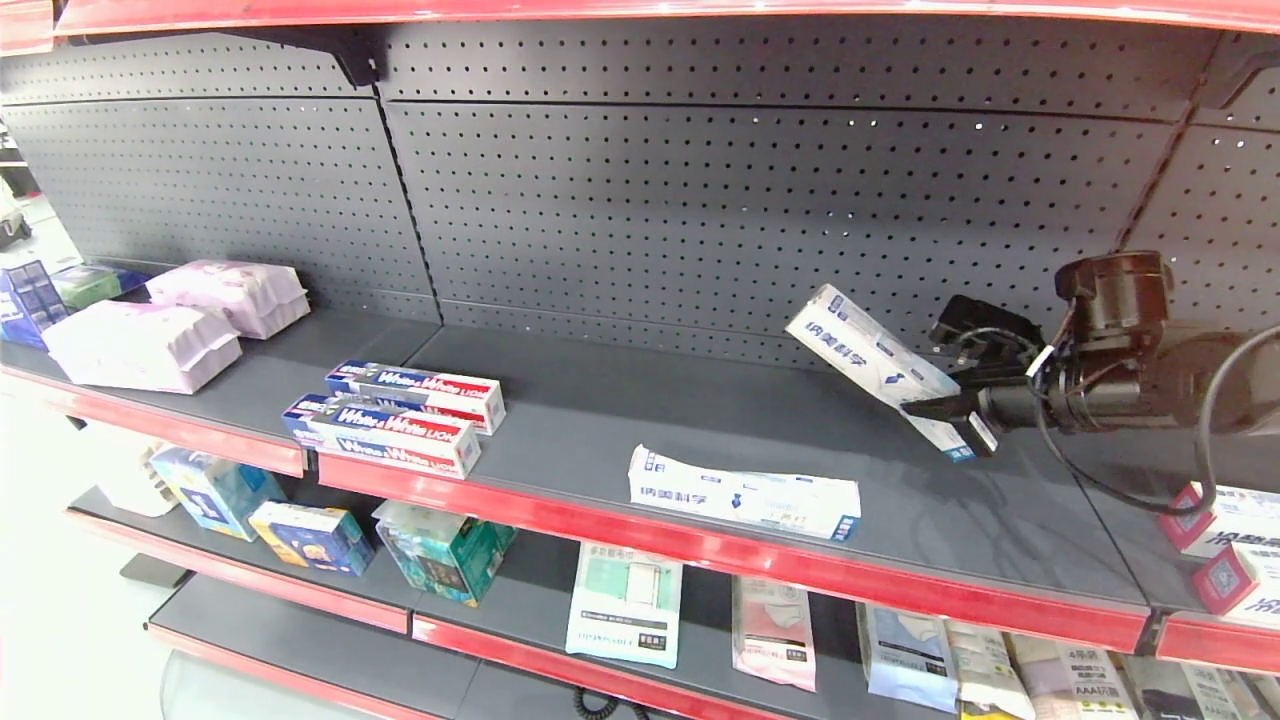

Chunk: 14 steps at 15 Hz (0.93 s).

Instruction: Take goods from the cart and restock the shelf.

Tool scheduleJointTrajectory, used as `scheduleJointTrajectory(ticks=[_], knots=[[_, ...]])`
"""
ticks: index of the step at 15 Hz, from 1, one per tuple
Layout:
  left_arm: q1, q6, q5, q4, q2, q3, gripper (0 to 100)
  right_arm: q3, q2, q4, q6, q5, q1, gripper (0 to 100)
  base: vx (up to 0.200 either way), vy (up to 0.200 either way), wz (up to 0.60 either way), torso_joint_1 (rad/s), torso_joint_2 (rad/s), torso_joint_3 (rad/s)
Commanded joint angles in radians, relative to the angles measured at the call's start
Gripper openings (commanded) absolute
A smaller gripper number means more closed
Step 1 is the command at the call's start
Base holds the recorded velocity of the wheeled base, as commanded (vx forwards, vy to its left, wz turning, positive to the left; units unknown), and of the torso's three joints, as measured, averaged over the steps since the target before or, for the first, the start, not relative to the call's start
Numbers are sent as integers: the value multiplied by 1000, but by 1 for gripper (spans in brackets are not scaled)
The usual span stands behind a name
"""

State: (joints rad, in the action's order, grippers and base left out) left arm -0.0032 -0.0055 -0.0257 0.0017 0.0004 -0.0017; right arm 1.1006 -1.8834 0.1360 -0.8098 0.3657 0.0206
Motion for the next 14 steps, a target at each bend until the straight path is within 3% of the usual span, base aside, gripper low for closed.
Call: scheduleJointTrajectory(ticks=[1,5,14], knots=[[0,-1,0,0,0,0,100,53,-52,-6,-14,-1,24,0,0,0,0,0,0,0],[0,-1,0,0,0,0,100,114,-97,-6,-46,-87,71,0,0,0,0,0,0,0],[0,-1,0,0,0,0,100,87,-120,-21,-144,-91,131,0,0,0,0,0,0,0]])
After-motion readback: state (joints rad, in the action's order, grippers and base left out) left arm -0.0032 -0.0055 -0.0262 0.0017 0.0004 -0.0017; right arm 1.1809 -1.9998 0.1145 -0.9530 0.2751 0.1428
